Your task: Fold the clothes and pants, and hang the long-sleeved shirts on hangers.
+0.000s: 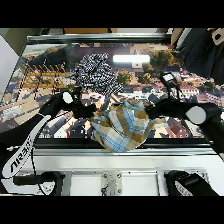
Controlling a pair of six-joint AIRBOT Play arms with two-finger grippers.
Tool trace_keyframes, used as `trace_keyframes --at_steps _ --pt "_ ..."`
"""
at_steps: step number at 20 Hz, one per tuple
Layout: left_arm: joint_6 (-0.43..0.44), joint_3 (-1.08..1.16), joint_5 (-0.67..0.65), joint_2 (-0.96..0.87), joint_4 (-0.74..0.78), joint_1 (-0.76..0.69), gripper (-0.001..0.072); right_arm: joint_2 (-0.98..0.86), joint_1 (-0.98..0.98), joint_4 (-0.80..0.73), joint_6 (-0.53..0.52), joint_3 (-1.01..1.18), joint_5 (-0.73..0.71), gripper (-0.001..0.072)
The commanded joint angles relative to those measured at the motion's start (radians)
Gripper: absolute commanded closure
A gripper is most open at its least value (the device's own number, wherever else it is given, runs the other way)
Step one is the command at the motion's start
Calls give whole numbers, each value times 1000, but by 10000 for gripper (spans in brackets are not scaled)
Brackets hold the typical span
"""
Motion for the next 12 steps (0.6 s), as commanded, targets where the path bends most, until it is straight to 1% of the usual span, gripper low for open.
trace_keyframes --at_steps 1,4,7,10,11,12 --pt "0 -11 56 11 -21 -2 694 -81 79 107 19 1 -117 90" --pt "17 -11 56 37 -14 2 694 -184 84 206 13 9 -204 90" --pt "27 -11 49 42 -14 2 694 -312 92 298 -83 53 -204 90" --pt "27 -11 33 43 -15 3 694 -401 96 366 -147 101 -200 93" --pt "27 -11 25 59 -15 10 694 -407 95 365 -187 114 -196 132" --pt "27 13 29 103 -14 34 694 -391 93 360 -258 134 -184 509"
